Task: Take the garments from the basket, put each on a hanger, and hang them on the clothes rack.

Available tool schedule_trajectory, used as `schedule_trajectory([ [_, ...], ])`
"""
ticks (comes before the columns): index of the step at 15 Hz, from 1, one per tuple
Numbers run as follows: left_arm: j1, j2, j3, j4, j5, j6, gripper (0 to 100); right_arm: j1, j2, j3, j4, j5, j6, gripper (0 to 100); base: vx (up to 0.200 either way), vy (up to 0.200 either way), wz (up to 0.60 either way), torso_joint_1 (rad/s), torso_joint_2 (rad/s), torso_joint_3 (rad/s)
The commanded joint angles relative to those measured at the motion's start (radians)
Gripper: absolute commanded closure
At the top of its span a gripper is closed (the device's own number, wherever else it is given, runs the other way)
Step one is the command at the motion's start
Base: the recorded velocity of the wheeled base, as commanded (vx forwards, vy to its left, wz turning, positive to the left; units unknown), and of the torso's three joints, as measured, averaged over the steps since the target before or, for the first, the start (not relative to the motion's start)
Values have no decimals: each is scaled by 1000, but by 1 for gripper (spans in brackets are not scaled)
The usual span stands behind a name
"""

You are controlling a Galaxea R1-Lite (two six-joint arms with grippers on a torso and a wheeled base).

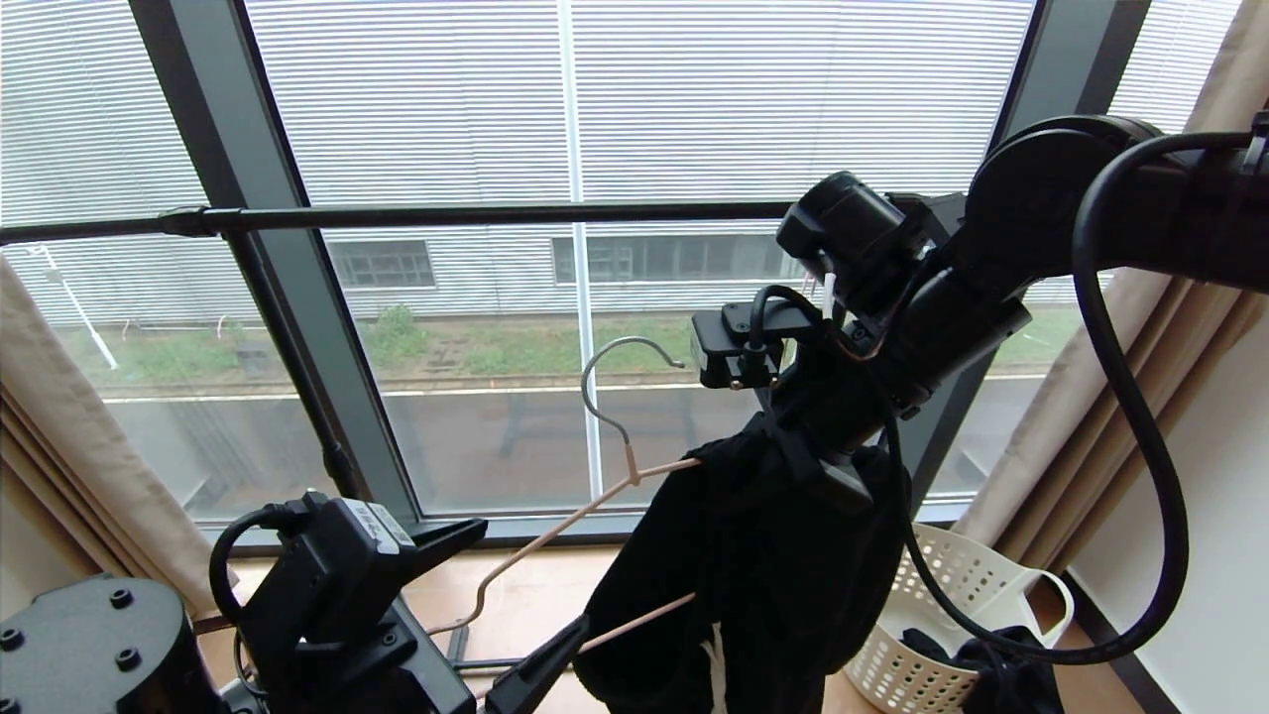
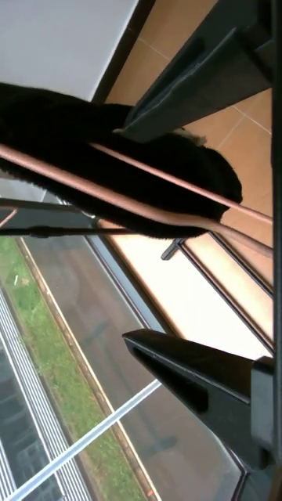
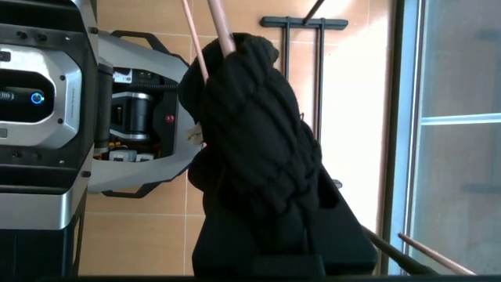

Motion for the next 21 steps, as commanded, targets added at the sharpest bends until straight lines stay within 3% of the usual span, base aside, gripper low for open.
schedule_trajectory([
  [1, 62, -20, -9, 0, -13, -4, 0, -9, -15, 0, -1, 1, -1, 100, 0, 0, 0, 0, 0, 0],
  [2, 76, -25, -12, 0, -31, -7, 0, -14, -19, 0, -3, 1, -1, 100, 0, 0, 0, 0, 0, 0],
  [3, 149, -65, -12, 3, -175, -40, 0, -28, -27, 24, -4, -1, -4, 100, 0, 0, 0, 0, 0, 0],
  [5, 249, -80, -21, 4, -312, -90, 0, -44, -44, 52, -12, 1, -5, 100, 0, 0, 0, 0, 0, 0],
  [8, 383, -71, -52, 6, -456, -207, 0, -69, -58, 86, -15, 5, -7, 100, 0, 0, 0, 0, 0, 0],
  [9, 386, -71, -54, 6, -461, -210, 0, -69, -58, 87, -15, 5, -7, 100, 0, 0, 0, 0, 0, 0],
  [10, 455, -38, -87, 20, -519, -273, 0, -90, -75, 112, -16, 42, -7, 100, 0, 0, 0, 0, 0, 0],
  [12, 521, 18, -161, 75, -533, -366, 0, -120, -108, 150, -15, 113, -50, 100, 0, 0, 0, 0, 0, 0],
  [15, 562, 57, -247, 221, -536, -402, 0, -164, -145, 196, -27, 211, -68, 100, 0, 0, 0, 0, 0, 0],
  [21, 521, 96, -236, 236, -536, -402, 0, -192, -185, 291, -207, 417, -19, 100, 0, 0, 0, 0, 0, 0],
])
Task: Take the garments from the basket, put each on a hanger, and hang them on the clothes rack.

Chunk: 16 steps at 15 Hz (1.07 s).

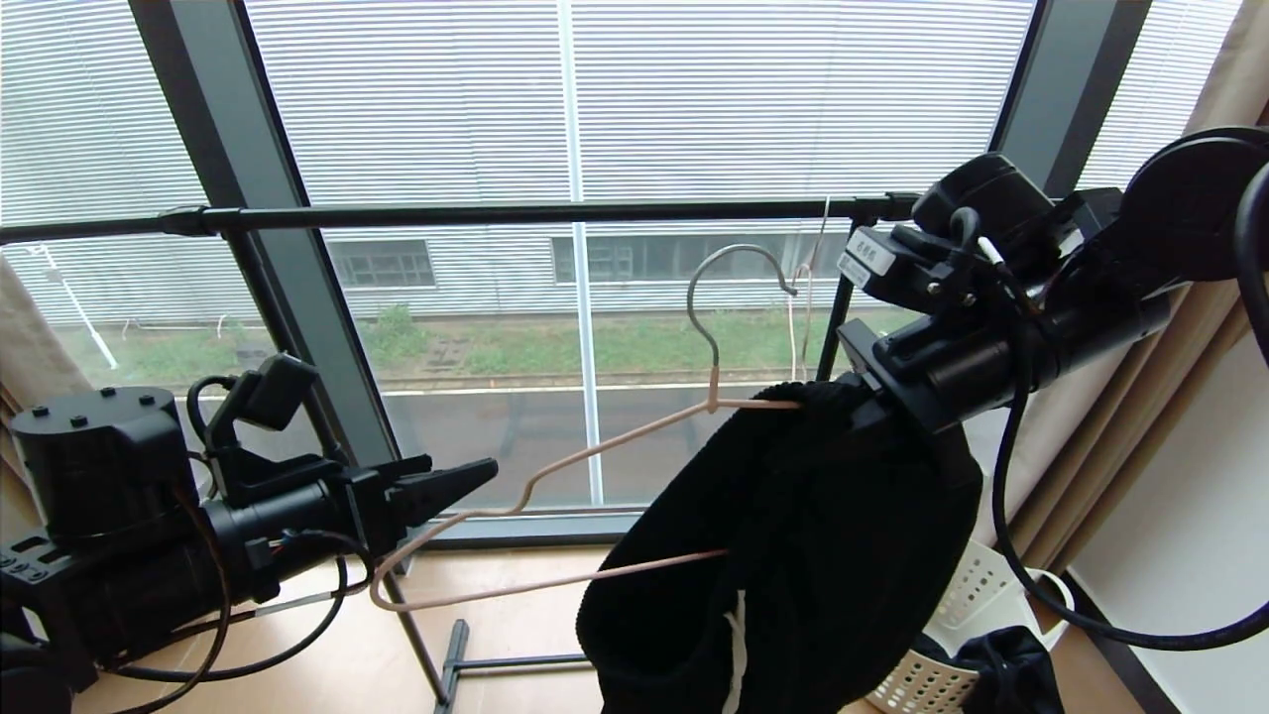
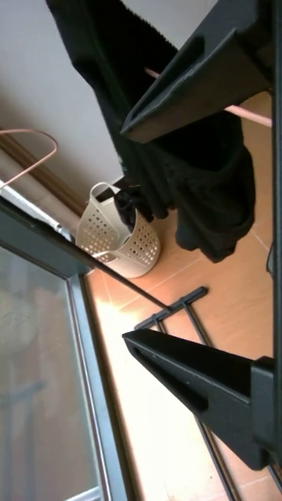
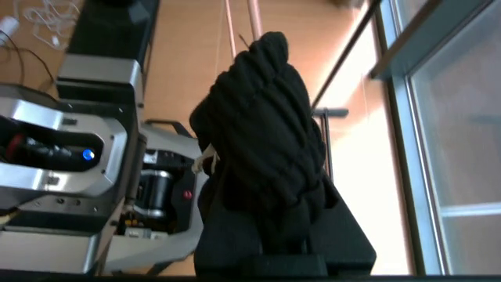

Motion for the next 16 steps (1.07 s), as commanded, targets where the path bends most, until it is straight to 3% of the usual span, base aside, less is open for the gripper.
schedule_trajectory([
  [1, -31, 24, 13, 0, 1, -1, 0, -3, -15, 11, -17, 41, 15, 100, 0, 0, 0, 0, 0, 0],
  [5, -77, 26, 28, -2, 2, -1, 0, -3, -26, 16, -31, 61, 21, 100, 0, 0, 0, 0, 0, 0],
  [10, 1, -6, 8, -3, -8, -1, 0, -40, -33, 74, -36, 57, 15, 100, 0, 0, 0, 0, 0, 0],
  [13, 36, 5, 11, -2, -131, -34, 0, -55, -73, 144, -115, 118, 12, 100, 0, 0, 0, 0, 0, 0],
  [16, 38, 20, 10, -2, -159, -60, 0, -56, -96, 207, -187, 170, 13, 100, 0, 0, 0, 0, 0, 0],
])
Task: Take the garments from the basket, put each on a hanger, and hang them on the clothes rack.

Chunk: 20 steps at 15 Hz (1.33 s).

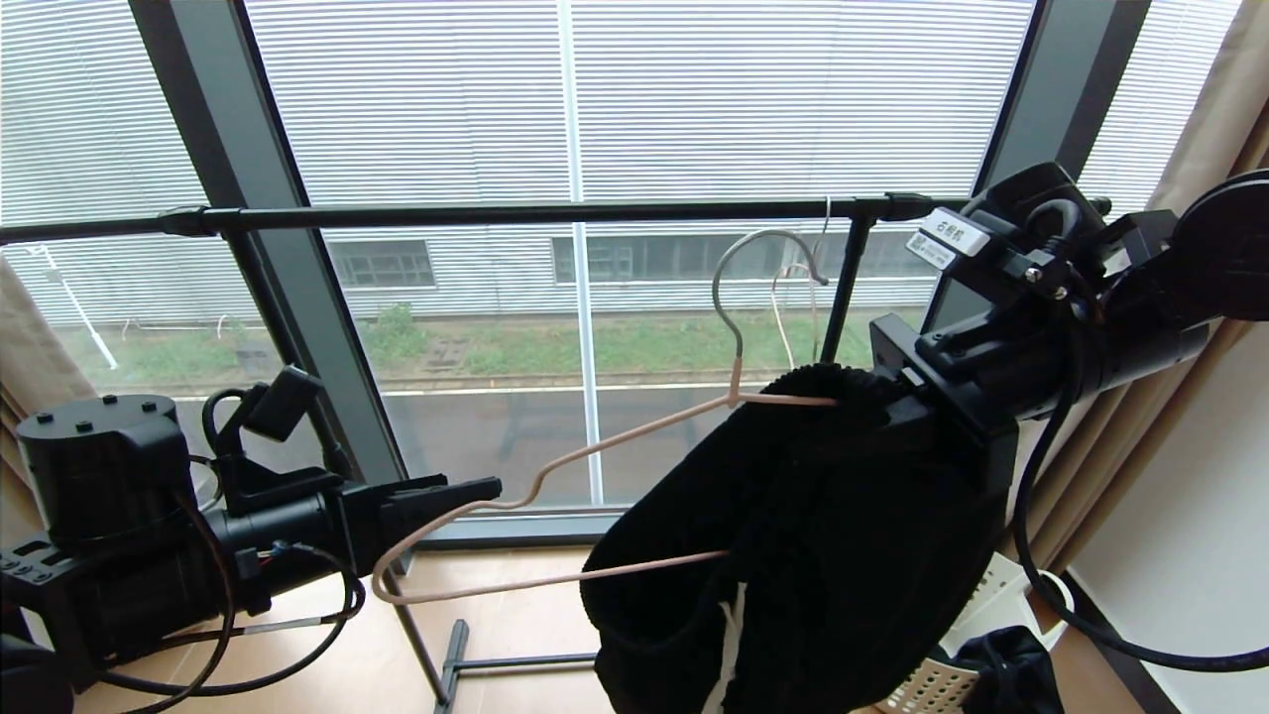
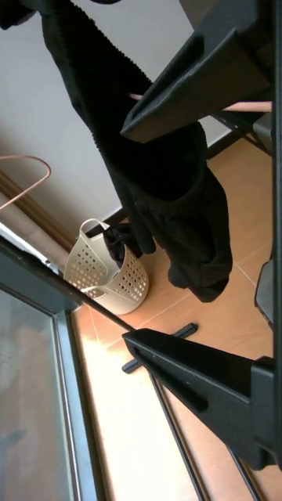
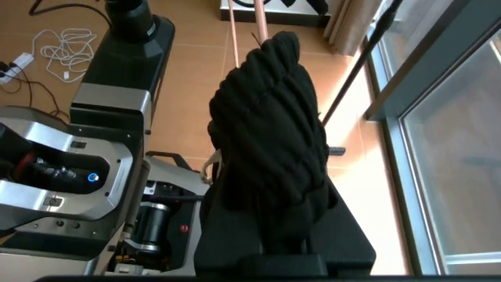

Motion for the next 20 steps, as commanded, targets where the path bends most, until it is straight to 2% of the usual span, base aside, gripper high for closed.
schedule_trajectory([
  [1, 16, 9, -6, -2, -11, -23, 0, -12, -16, 45, -35, 2, 2, 100, 0, 0, 0, 0, 0, 0],
  [2, 38, 10, -10, -2, -24, -29, 0, -21, -16, 56, -51, 2, 2, 100, 0, 0, 0, 0, 0, 0],
  [4, 96, 12, -19, 0, -105, -34, 0, -55, -14, 65, -71, 3, 5, 100, 0, 0, 0, 0, 0, 0],
  [5, 99, 22, -14, 0, -131, -32, 0, -64, -14, 64, -72, 11, 5, 100, 0, 0, 0, 0, 0, 0],
  [9, 76, 67, -17, 2, -134, -32, 0, -66, -45, 65, -72, 94, 6, 100, 0, 0, 0, 0, 0, 0],
  [10, 55, 73, -17, 3, -128, -32, 0, -66, -54, 64, -71, 144, 9, 100, 0, 0, 0, 0, 0, 0],
  [11, 45, 78, -17, 3, -123, -32, 0, -66, -62, 65, -69, 161, 9, 100, 0, 0, 0, 0, 0, 0],
  [13, 4, 84, -14, 3, -88, -32, 0, -64, -58, 68, -66, 164, 11, 100, 0, 0, 0, 0, 0, 0],
  [15, -80, 85, -14, 6, 10, -34, 0, -57, -54, 77, -69, 167, 11, 100, 0, 0, 0, 0, 0, 0],
  [16, -82, 85, -14, 6, 13, -34, 0, -55, -54, 77, -69, 167, 11, 100, 0, 0, 0, 0, 0, 0],
  [17, -137, 90, -13, 9, 45, -36, 0, -34, -51, 79, -69, 167, 11, 100, 0, 0, 0, 0, 0, 0],
  [20, -202, 107, -6, 9, 47, -36, 0, -23, -46, 79, -71, 169, 22, 100, 0, 0, 0, 0, 0, 0],
])
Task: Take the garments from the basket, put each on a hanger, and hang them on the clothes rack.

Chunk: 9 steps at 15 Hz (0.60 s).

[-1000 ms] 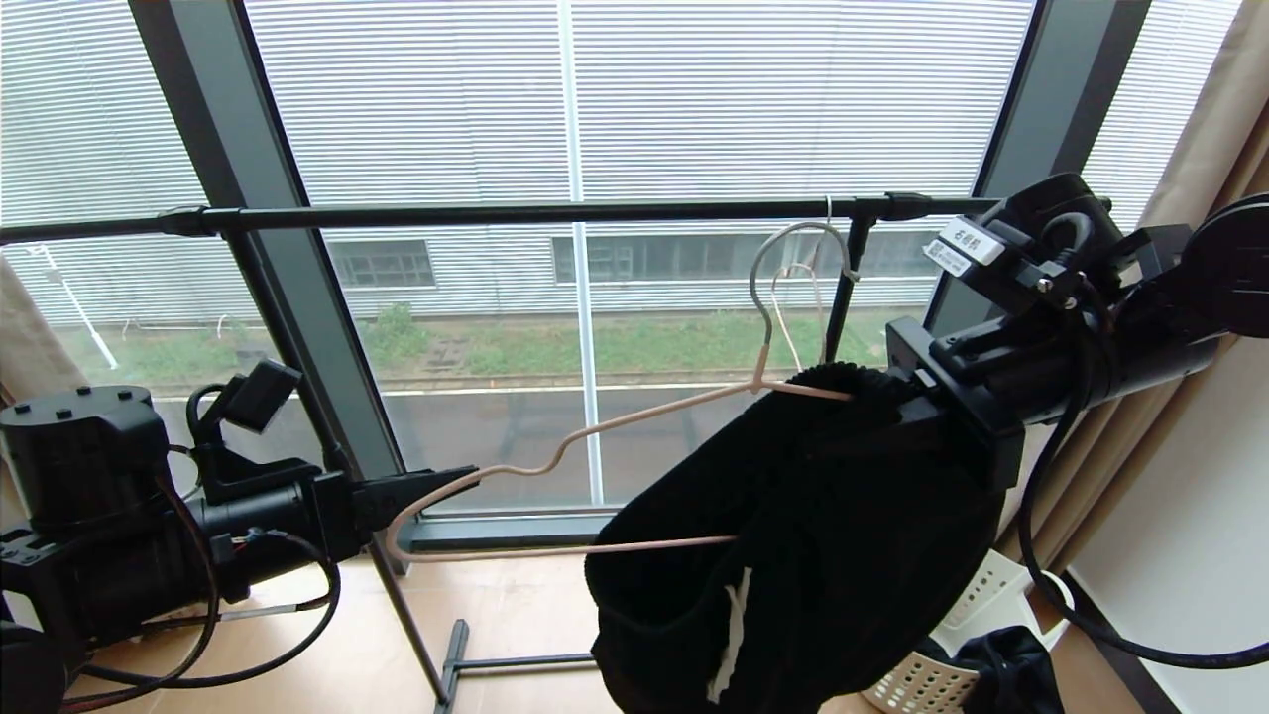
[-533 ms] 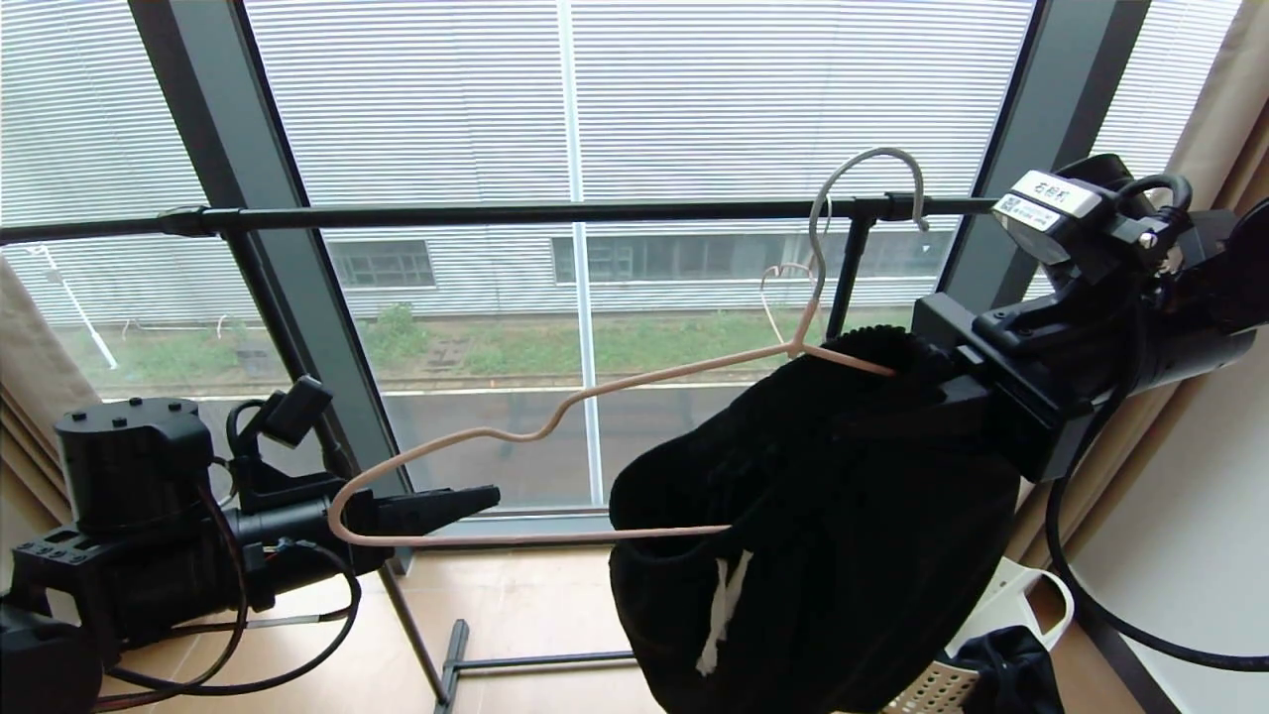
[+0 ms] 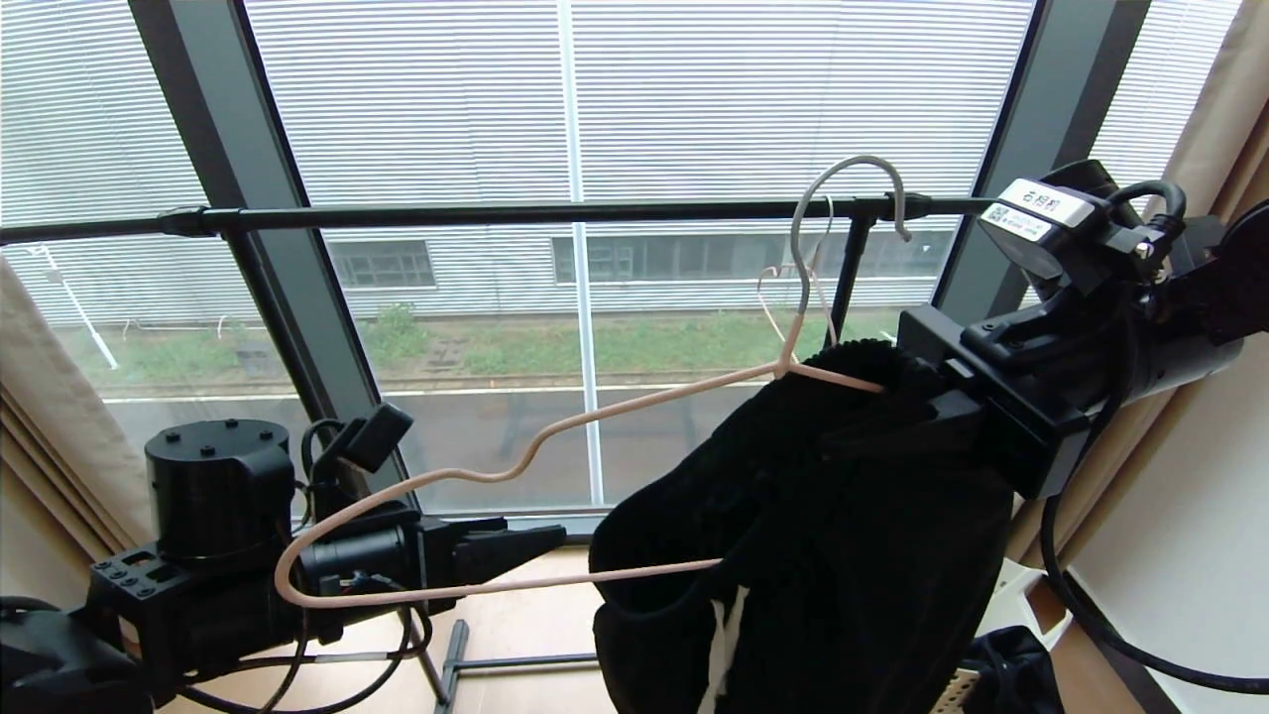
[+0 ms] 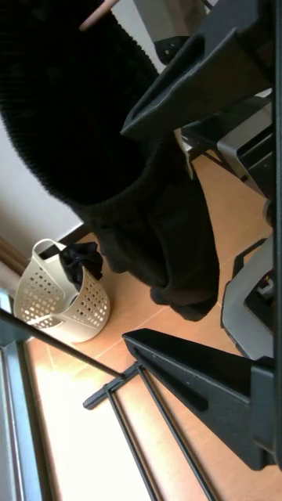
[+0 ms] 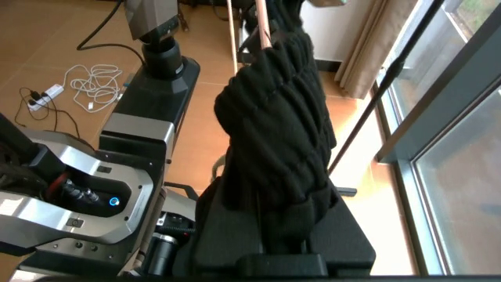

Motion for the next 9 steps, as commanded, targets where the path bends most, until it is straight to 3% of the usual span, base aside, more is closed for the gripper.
schedule_trajectory([
  [1, -63, 29, 2, -1, 12, 0, 0, 16, 7, 0, 0, 1, 5, 100, 0, 0, 0, 0, 0, 0],
  [4, -120, 64, -7, -2, 93, 0, 0, 38, 21, -6, 0, 0, 9, 100, 0, 0, 0, 0, 0, 0],
  [9, -130, 66, -5, -2, 96, 0, 0, 76, 19, 2, 1, -2, 8, 100, 0, 0, 0, 0, 0, 0],
])
